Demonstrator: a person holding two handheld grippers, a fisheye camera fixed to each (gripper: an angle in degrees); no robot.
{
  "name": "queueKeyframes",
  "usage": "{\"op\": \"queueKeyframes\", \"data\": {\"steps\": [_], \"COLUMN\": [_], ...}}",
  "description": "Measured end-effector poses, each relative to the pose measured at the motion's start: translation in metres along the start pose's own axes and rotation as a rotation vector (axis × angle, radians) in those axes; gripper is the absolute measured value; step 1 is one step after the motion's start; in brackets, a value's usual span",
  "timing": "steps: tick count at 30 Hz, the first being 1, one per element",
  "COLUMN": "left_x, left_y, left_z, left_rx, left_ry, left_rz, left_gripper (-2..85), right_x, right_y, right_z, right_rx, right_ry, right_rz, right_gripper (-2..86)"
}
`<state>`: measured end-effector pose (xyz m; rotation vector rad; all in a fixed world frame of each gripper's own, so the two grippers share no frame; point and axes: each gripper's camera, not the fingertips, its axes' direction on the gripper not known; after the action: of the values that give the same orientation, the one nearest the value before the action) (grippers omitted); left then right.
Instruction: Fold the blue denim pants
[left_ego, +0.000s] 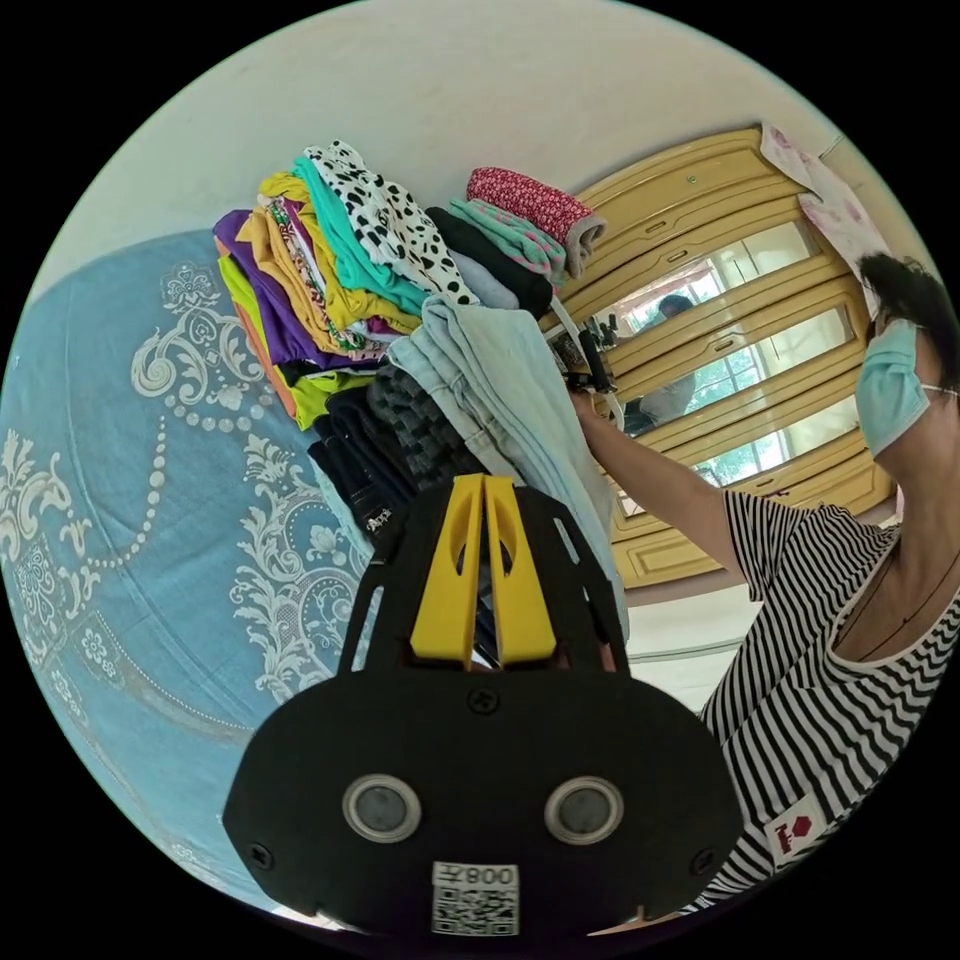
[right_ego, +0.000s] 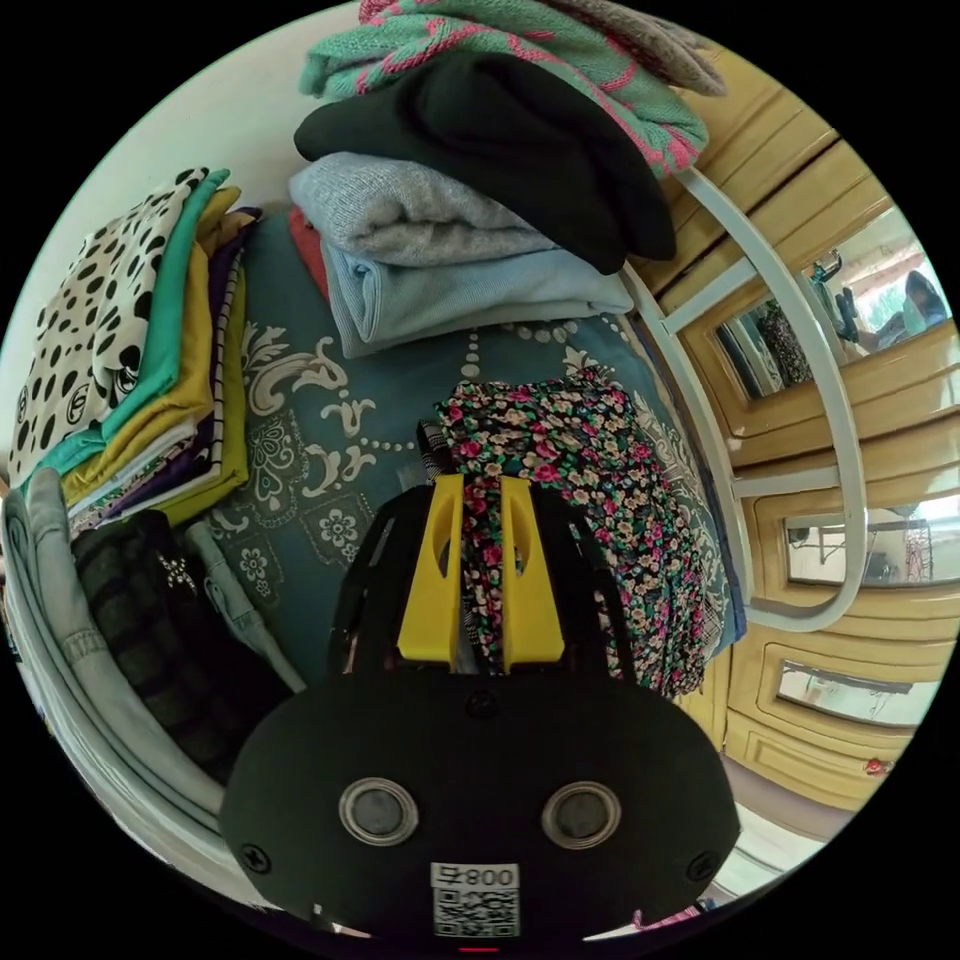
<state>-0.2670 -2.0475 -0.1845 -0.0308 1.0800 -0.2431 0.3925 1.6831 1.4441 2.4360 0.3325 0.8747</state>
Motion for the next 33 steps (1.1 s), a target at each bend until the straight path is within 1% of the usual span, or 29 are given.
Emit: {"op": "queueKeyframes", "data": {"steps": [3,6,16,21,23,27,29,33], "left_x": [-0.019,-0.037,-0.094,-0.122,-0.131,-0.154,-0.164,-0.180], "left_y": [0.018,0.035,0.103,0.152,0.169,0.212,0.232,0.281], "left_z": [0.000,-0.007,-0.043,-0.070,-0.081,-0.115,-0.130,-0.171], "left_rx": [-0.008,0.000,-0.003,-0.010,-0.011,0.005,0.012,0.035], "left_ry": [0.018,0.036,0.089,0.124,0.125,0.140,0.159,0.193], "left_rz": [-0.006,-0.006,-0.002,0.008,0.013,0.027,0.032,0.068], "left_gripper": [0.1,0.0,0.1,0.0,0.0,0.0,0.1,0.3], "right_x": [0.000,0.005,0.046,0.036,0.028,0.015,0.000,-0.043], "right_y": [0.006,0.017,0.104,0.146,0.168,0.205,0.229,0.262], "right_z": [-0.001,-0.009,-0.049,-0.060,-0.074,-0.117,-0.156,-0.224], "right_rx": [0.014,0.040,0.197,0.210,0.253,0.378,0.473,0.595], "right_ry": [-0.022,-0.087,-0.413,-0.441,-0.473,-0.534,-0.576,-0.634], "right_rz": [0.033,0.080,0.337,0.384,0.407,0.413,0.368,0.243], "right_gripper": [4.2,2.9,1.6,1.2,1.0,0.8,0.7,0.6]}}
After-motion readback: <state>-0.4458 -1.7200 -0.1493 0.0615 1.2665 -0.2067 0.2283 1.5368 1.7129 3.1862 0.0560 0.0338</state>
